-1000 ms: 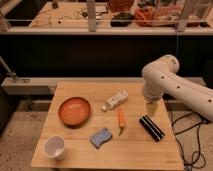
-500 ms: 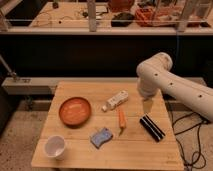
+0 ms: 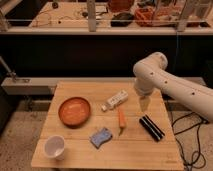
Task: Place the bottle in the ceramic bowl
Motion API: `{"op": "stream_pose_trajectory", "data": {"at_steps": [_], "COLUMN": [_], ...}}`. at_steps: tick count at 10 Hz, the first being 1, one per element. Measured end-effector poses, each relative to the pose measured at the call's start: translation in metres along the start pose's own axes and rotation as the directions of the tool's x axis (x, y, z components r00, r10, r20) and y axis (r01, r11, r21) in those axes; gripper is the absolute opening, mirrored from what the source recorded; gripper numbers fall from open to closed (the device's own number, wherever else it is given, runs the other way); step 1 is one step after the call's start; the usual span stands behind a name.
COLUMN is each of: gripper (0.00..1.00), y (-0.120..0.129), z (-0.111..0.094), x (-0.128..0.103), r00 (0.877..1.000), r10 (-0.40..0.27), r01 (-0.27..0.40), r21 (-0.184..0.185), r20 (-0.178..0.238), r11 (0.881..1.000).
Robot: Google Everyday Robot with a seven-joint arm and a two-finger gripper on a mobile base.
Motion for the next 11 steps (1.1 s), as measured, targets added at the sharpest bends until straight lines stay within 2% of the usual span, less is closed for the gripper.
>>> {"op": "stream_pose_trajectory", "data": {"at_steps": [11], "gripper": [0.8], "y": [-0.039], "z": [0.035], "x": [-0.016], "r00": [0.994], "r10": [-0.109], "r01": [0.109], "r21": [0.006], "r20": [0.011], "r11": [0.994]}}
